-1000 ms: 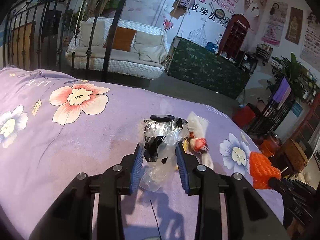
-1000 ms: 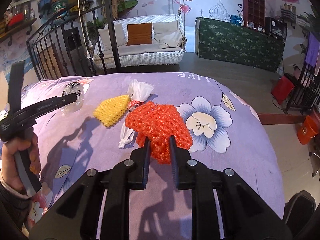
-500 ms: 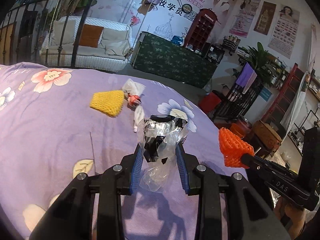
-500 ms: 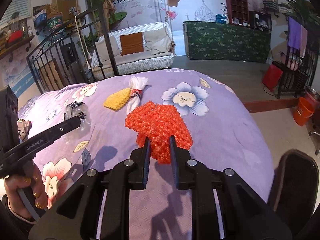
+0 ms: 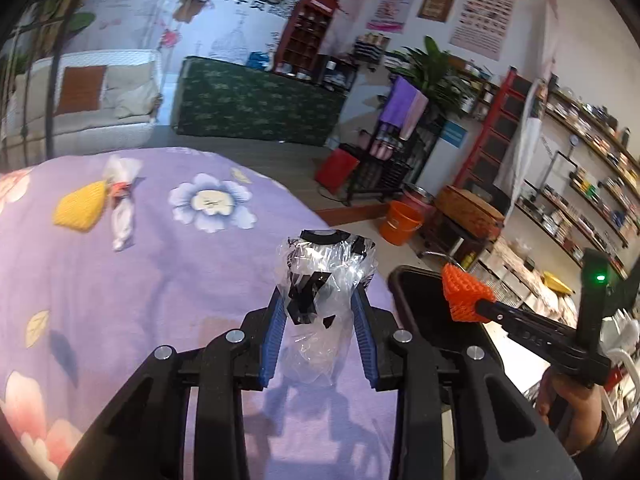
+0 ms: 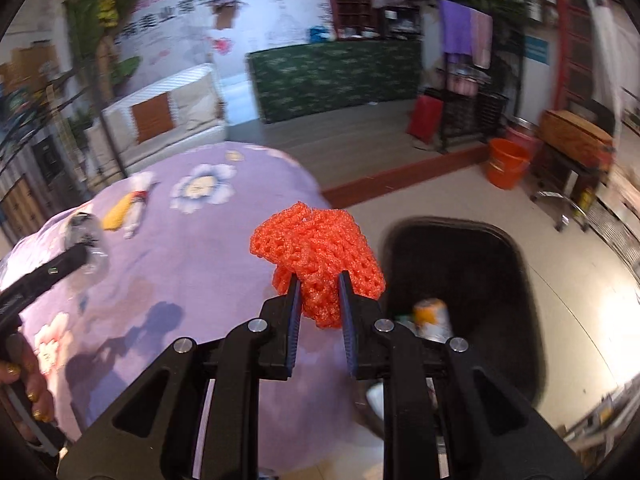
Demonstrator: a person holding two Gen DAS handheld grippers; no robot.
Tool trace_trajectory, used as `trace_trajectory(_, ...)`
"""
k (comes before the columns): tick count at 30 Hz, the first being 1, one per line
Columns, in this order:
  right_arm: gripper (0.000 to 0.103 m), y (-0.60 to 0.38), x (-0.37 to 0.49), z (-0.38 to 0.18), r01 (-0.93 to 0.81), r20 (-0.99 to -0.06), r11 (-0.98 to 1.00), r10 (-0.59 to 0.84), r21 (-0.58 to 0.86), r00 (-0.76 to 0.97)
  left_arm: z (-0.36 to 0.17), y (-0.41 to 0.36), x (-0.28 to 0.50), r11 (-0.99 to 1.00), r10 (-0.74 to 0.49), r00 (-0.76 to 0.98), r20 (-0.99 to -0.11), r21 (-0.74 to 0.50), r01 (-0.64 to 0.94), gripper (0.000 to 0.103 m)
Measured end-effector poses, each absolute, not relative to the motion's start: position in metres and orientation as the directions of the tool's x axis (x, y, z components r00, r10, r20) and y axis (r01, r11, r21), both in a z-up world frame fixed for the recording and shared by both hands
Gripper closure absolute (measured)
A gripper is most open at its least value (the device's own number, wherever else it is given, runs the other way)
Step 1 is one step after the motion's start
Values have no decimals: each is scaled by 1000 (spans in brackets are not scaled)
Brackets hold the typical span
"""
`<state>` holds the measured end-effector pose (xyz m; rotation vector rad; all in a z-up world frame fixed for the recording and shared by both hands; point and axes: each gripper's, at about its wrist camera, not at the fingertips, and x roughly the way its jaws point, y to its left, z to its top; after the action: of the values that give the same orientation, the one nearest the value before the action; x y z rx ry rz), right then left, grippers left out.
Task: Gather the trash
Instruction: 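Carry the plastic bag and orange net over the black bin and release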
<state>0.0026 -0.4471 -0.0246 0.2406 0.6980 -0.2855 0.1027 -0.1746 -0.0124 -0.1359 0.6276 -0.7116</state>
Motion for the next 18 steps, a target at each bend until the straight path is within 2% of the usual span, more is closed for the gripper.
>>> trace_trajectory(6,83,-500,-6,-66,491,-747,856,-219,162,628,-16,-211,99,710,-685,527,-503,-298,638,71)
trace_trajectory(9,71,-509,-4,-83,512,-774,840,-200,181,601,-18,-223,98,694,-694,507,-511,-288,660,71)
trace_trajectory(11,43,-510,-2,-90,524,-778,832,-205,182,595,-20,-232,99,684,-700,491,-519,-287,671,71)
trace_trajectory(14,33,-512,-3,-94,537,-775,823,-215,185,595,-23,-243,97,667,-707,466,-531,-285,688,71)
trace_trajectory(18,32,-518,-13,-87,556,-750,801,-226,219,621,-26,-265,92,628,-724,423,-546,-267,731,71)
